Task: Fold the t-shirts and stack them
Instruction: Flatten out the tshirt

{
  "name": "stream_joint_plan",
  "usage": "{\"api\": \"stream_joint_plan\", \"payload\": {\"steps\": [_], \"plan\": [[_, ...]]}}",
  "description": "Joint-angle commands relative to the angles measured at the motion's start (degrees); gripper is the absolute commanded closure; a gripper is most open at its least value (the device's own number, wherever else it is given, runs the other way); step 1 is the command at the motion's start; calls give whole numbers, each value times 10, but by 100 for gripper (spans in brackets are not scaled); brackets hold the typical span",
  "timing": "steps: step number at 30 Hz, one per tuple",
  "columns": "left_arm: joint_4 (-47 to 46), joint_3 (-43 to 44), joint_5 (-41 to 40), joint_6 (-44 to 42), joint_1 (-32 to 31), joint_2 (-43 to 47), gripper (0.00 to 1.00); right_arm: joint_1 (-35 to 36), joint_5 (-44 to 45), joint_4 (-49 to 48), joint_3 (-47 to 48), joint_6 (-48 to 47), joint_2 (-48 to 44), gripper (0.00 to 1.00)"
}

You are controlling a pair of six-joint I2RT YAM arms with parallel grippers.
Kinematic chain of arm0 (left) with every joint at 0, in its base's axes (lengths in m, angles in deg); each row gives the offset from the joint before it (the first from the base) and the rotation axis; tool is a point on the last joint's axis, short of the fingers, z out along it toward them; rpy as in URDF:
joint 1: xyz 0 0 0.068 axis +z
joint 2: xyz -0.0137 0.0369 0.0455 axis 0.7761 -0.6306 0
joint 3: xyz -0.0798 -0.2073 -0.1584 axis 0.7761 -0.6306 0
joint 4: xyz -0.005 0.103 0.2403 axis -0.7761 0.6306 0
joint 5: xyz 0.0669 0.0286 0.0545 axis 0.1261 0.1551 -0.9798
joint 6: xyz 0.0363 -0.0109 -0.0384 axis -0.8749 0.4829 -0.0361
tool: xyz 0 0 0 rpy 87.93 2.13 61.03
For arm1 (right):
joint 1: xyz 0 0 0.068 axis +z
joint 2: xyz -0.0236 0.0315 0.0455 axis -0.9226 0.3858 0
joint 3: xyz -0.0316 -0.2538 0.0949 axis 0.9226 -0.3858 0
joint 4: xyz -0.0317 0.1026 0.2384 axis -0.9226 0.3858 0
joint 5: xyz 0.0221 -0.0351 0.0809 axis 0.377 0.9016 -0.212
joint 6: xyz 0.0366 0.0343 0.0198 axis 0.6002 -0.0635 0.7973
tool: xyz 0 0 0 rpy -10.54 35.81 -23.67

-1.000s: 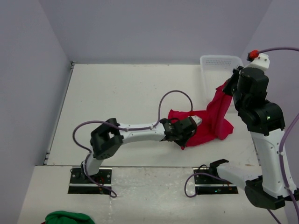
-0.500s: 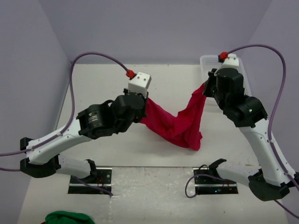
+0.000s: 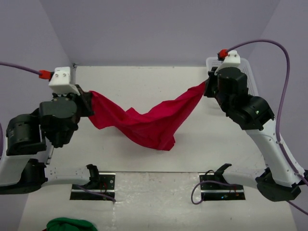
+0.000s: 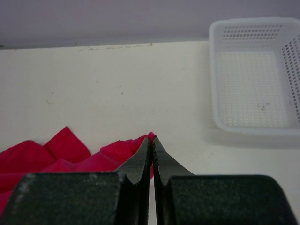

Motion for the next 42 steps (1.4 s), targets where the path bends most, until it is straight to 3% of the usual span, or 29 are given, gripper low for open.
{"api": "stream_joint_plan", "payload": {"steps": [1,5,16,23,30,34,42], "plan": [[22,44,-51,-27,18,-3,100,2,70,13,35,-22,-10,100],[21,86,-63,-54,27,-11,100,2,114,36,55,-25,-11,100],[-17,101,-40,-112,54,22,100,2,202,48,74,-59,-25,100],[-102,128,65,-206,148,65,100,2,188,37,115,-91,-61,100],[-154,160,164,-237,180,85,100,2,151,43,161,-94,-92,100],[-208,143,261,-267,210,90,100,2,126,41,159,-90,-106,100],[-284,146,360,-307,232,80,100,2,78,30,162,-97,-108,100]]}}
